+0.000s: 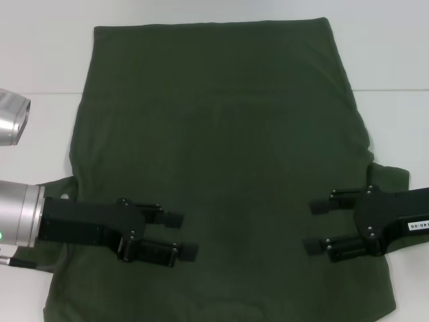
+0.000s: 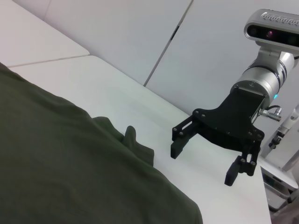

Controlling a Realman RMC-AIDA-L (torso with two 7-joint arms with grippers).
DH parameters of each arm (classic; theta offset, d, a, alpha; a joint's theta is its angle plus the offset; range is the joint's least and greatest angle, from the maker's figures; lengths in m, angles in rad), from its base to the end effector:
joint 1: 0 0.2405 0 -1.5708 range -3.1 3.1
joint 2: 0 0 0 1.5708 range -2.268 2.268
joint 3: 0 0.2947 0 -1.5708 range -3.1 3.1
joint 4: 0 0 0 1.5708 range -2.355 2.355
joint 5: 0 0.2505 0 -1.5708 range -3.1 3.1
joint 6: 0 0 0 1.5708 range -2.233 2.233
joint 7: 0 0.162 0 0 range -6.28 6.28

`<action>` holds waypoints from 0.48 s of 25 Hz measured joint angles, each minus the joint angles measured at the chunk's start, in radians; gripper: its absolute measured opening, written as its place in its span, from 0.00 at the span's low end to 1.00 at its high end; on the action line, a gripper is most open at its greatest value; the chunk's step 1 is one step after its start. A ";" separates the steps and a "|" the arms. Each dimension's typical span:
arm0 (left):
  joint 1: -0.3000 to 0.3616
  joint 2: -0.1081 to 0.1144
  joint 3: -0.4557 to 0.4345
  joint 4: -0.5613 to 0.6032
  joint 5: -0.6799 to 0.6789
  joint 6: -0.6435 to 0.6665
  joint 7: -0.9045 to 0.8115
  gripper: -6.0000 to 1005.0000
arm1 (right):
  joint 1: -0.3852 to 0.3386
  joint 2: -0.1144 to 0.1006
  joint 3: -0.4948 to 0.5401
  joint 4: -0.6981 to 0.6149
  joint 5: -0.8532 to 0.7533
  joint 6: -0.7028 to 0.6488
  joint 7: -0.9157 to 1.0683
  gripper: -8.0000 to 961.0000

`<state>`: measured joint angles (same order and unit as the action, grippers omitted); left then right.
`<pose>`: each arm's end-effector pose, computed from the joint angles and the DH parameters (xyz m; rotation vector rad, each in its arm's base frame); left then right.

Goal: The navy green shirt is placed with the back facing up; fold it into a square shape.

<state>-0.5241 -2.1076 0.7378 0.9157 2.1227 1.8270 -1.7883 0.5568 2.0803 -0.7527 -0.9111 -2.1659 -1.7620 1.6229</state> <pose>-0.2725 0.3617 -0.0121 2.9334 0.9100 0.5968 0.2753 0.3804 -0.0061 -2.9670 0.6291 0.4670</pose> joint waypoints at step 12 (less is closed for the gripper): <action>-0.001 0.003 0.000 0.000 0.000 -0.005 -0.012 0.86 | 0.000 0.000 -0.002 0.000 0.000 -0.006 0.000 0.92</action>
<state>-0.5247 -2.1049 0.7378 0.9157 2.1225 1.8222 -1.8006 0.5568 2.0805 -0.7548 -0.9112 -2.1658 -1.7680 1.6229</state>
